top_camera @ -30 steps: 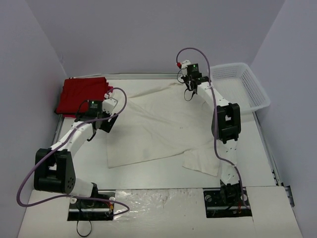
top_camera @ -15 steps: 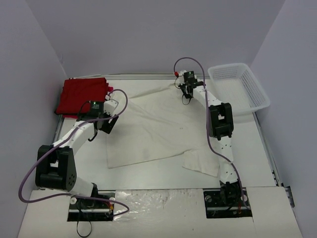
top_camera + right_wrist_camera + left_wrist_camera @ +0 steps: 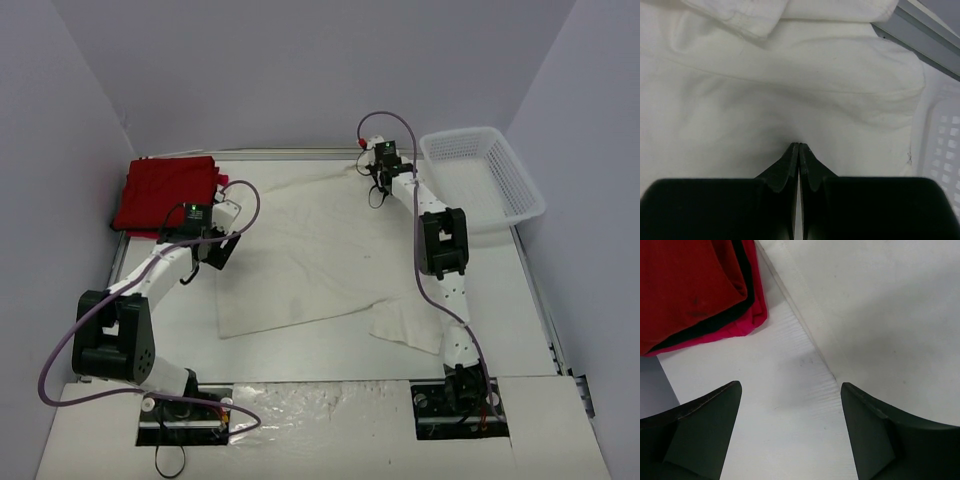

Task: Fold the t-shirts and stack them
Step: Flatten out the tshirt

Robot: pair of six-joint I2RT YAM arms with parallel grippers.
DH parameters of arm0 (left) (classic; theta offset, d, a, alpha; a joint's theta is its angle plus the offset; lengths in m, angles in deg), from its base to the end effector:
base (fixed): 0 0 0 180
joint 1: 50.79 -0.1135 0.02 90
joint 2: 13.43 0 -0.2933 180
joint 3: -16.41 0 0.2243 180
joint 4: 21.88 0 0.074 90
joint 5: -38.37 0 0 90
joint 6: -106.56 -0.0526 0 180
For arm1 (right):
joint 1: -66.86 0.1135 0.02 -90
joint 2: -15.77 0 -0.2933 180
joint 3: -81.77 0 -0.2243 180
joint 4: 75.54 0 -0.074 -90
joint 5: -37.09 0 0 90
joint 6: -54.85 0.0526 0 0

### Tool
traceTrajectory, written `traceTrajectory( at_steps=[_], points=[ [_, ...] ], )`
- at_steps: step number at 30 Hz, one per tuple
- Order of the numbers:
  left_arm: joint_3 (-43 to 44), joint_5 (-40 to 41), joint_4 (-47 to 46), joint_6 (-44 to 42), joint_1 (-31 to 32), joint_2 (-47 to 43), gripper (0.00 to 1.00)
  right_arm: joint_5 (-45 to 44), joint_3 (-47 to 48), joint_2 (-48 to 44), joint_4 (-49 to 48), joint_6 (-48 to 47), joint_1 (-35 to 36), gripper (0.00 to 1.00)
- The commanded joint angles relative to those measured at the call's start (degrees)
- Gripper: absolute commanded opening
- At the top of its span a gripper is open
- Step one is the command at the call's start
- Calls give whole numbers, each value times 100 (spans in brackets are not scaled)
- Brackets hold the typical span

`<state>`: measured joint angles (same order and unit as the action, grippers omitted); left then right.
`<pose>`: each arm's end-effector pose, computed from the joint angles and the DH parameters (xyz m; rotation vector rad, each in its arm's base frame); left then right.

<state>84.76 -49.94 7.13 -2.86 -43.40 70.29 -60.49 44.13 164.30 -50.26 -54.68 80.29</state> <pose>0.2924 -0.0364 0.2571 0.5304 2.2885 0.1380 0.5860 0.1328 0.1767 -0.5258 2.0548 -0.2034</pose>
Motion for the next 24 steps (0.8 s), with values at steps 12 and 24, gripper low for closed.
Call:
traceTrajectory(
  at_steps=[12,24],
  points=[
    [385,174,-58,-27,60,188,80,-667,376,546,316,72,-359,0],
    [578,-222,-49,114,78,-23,79,-105,-247,-1202,316,204,-192,0]
  ],
)
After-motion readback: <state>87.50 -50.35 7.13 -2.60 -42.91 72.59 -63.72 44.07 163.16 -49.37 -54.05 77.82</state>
